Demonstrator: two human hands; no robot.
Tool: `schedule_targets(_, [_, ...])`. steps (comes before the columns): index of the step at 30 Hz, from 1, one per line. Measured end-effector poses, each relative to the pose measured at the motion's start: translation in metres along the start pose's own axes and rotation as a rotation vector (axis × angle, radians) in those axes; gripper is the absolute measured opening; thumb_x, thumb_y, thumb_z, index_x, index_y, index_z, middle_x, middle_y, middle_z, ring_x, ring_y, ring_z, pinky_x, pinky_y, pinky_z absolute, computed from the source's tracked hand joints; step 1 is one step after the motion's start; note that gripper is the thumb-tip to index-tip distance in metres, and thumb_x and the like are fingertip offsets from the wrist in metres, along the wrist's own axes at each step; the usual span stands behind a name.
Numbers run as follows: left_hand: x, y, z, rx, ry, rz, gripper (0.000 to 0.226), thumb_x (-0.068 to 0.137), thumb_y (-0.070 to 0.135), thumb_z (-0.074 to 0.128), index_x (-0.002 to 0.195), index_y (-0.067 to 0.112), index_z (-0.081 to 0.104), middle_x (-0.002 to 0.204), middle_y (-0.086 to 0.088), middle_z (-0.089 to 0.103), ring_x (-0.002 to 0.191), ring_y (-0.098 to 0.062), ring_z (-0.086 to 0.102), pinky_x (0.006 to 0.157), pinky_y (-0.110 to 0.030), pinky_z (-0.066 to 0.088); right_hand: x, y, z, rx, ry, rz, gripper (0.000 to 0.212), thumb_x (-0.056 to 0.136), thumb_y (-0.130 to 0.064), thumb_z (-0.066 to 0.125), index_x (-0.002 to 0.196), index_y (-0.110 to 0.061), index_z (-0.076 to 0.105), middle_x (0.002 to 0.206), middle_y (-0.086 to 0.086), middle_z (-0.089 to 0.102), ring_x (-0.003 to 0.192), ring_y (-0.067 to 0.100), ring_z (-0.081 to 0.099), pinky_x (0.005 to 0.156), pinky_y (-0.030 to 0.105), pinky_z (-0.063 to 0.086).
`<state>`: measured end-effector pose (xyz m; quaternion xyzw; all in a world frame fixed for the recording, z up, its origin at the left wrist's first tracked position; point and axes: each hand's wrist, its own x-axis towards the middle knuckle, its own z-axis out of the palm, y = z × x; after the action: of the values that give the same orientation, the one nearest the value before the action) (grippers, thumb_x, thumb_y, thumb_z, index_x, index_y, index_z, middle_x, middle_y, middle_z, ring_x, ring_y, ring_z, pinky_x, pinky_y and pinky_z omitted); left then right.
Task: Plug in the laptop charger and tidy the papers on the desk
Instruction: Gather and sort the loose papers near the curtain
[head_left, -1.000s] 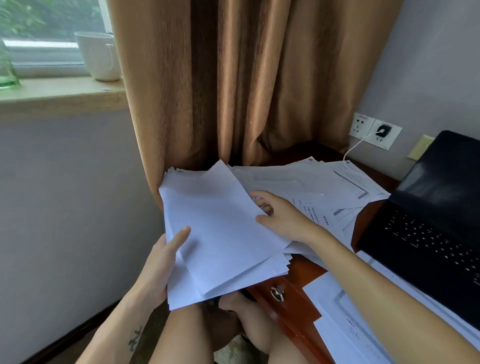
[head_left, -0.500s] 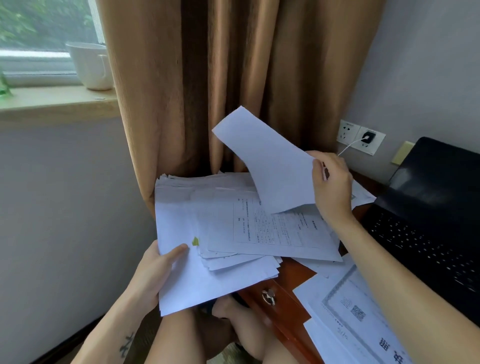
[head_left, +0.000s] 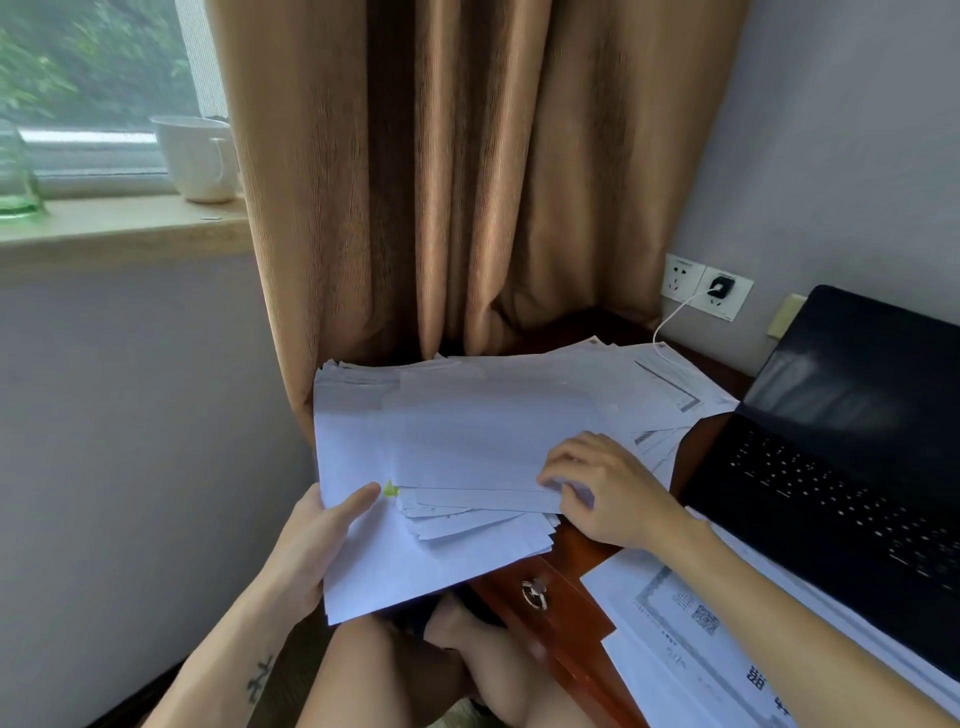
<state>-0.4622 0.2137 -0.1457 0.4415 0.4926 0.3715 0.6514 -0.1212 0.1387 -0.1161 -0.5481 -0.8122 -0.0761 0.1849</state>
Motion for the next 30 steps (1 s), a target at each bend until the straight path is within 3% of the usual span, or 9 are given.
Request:
schedule_targets(4, [0.002,-0.005,-0.001,0.014,0.005,0.007,0.033,0.094,0.022,0.078,0.124,0.02,0.063,0.108,-0.005,0.08,0.096,-0.034,0.077,0.092,-0.061,0.058,0.015,0.006,-0.004,0.178,-0.056,0.194,0.022,0.097,-0.019,0.056,0.113,-0.023,0.072,0.113,-0.012,0.063,0.109,0.005,0.053,0.095,0.024,0.044])
schedule_targets(7, [0.003,-0.008,-0.002,-0.002,-0.006,0.014,0.037,0.093,0.02,0.078,0.126,0.021,0.062,0.112,-0.006,0.079,0.098,-0.034,0.077,0.092,-0.062,0.058,0.043,0.018,-0.007,0.248,-0.122,0.346,0.033,0.1,-0.035,0.06,0.132,-0.032,0.06,0.134,-0.016,0.054,0.123,-0.005,0.04,0.105,0.015,0.033])
schedule_targets(10, [0.001,-0.009,-0.002,-0.016,-0.017,0.025,0.04,0.092,0.019,0.079,0.128,0.022,0.061,0.116,-0.005,0.078,0.1,-0.034,0.076,0.094,-0.062,0.057,0.072,0.03,-0.006,0.253,-0.25,0.446,0.058,0.095,-0.051,0.062,0.148,-0.034,0.045,0.154,-0.012,0.039,0.142,0.007,0.03,0.119,0.033,0.027])
schedule_targets(16, [0.001,-0.005,-0.005,-0.009,-0.026,0.043,0.043,0.09,0.023,0.08,0.129,0.026,0.06,0.116,-0.001,0.078,0.1,-0.032,0.077,0.093,-0.06,0.058,0.116,0.046,0.004,0.274,-0.436,0.559,0.086,0.083,-0.073,0.062,0.155,-0.046,0.025,0.168,-0.009,0.012,0.154,0.017,0.012,0.121,0.04,0.021])
schedule_targets(18, [0.001,-0.006,-0.004,-0.014,-0.016,0.048,0.04,0.092,0.02,0.079,0.128,0.026,0.061,0.115,-0.001,0.078,0.1,-0.032,0.077,0.092,-0.06,0.058,0.124,0.052,0.008,0.245,-0.503,0.57,0.095,0.074,-0.081,0.064,0.154,-0.05,0.023,0.168,-0.009,0.013,0.152,0.018,0.019,0.12,0.04,0.026])
schedule_targets(21, [0.0,-0.007,-0.003,-0.009,0.002,0.053,0.038,0.093,0.019,0.078,0.127,0.025,0.061,0.114,0.0,0.079,0.098,-0.03,0.077,0.092,-0.059,0.059,0.134,0.057,0.011,0.224,-0.536,0.533,0.096,0.075,-0.074,0.07,0.155,-0.042,0.028,0.161,-0.009,0.028,0.145,0.018,0.03,0.112,0.034,0.031])
schedule_targets(25, [0.0,-0.007,-0.003,-0.009,0.011,0.047,0.039,0.093,0.019,0.078,0.128,0.024,0.061,0.115,-0.001,0.078,0.099,-0.031,0.077,0.093,-0.06,0.058,0.139,0.061,0.013,0.186,-0.506,0.536,0.1,0.065,-0.079,0.073,0.151,-0.042,0.037,0.145,-0.007,0.041,0.133,0.019,0.038,0.109,0.04,0.04])
schedule_targets(27, [-0.001,-0.007,-0.003,-0.012,0.011,0.048,0.039,0.093,0.02,0.078,0.128,0.024,0.06,0.115,-0.001,0.078,0.1,-0.032,0.077,0.093,-0.06,0.058,0.138,0.064,0.014,0.236,-0.45,0.517,0.09,0.065,-0.074,0.077,0.143,-0.038,0.047,0.133,-0.011,0.049,0.121,0.014,0.048,0.1,0.035,0.046])
schedule_targets(30, [-0.002,-0.005,-0.002,-0.009,0.003,0.055,0.039,0.093,0.023,0.078,0.128,0.026,0.061,0.115,-0.001,0.078,0.099,-0.031,0.077,0.091,-0.06,0.059,0.136,0.062,0.01,0.359,-0.377,0.496,0.057,0.074,-0.054,0.083,0.123,-0.035,0.059,0.115,-0.017,0.059,0.102,0.005,0.058,0.081,0.023,0.049])
